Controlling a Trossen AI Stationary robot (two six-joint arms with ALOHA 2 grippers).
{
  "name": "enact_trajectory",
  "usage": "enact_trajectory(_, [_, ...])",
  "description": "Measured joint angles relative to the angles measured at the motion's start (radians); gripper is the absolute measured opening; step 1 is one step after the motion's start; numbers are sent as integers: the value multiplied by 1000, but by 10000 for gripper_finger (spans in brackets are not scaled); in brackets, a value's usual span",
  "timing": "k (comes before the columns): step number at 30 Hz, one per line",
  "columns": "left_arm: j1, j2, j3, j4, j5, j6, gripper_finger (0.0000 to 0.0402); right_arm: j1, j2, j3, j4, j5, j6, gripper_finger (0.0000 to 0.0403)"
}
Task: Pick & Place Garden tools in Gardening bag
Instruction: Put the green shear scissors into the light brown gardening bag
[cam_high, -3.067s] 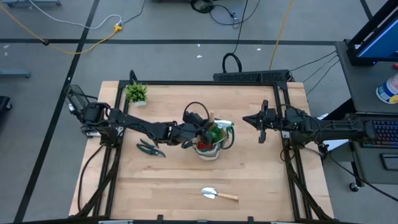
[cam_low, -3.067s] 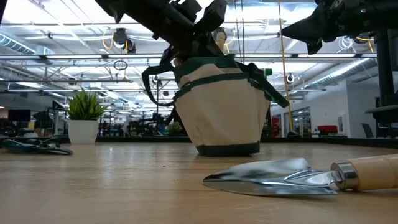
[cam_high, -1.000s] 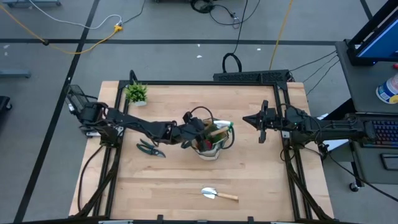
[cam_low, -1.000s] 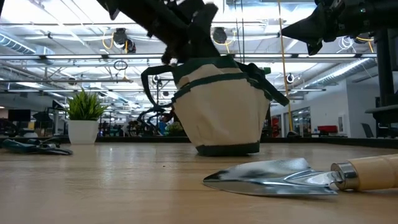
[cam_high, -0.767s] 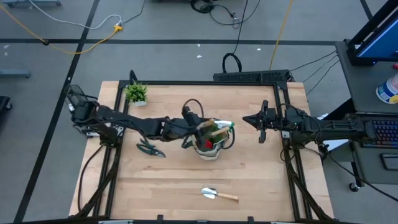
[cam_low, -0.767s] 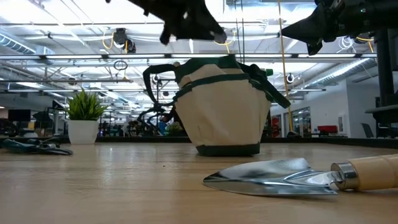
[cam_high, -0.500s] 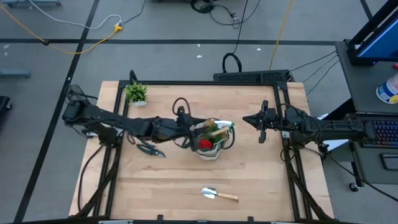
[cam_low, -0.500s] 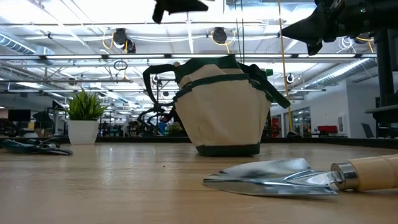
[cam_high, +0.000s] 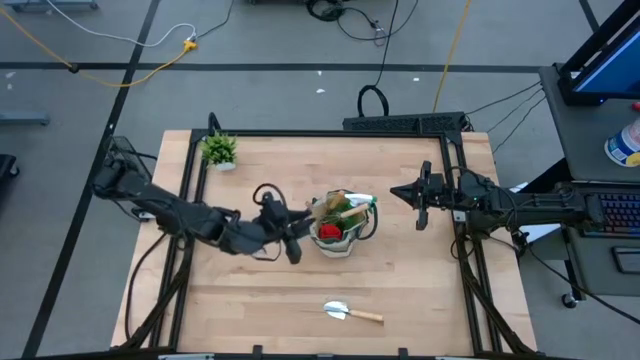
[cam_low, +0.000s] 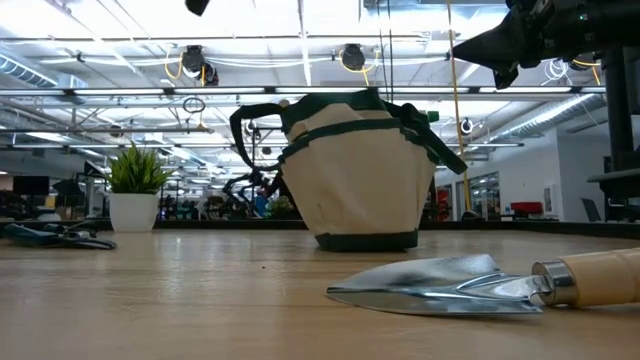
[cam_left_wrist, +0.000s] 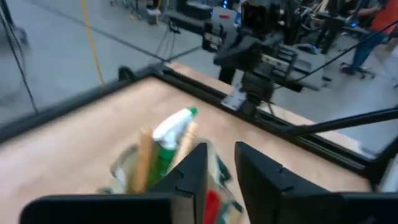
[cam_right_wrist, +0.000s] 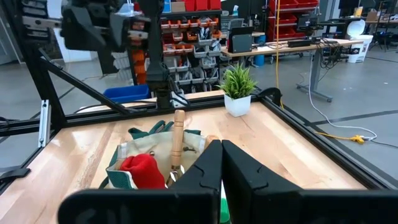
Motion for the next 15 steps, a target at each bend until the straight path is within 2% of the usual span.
enact_trajectory(9, [-81,2,0,-34,12,-245,7,0,0,0,0,0,0,0])
enact_trajectory(15, [-125,2,0,-35,6,-359,4,0,0,0,0,0,0,0])
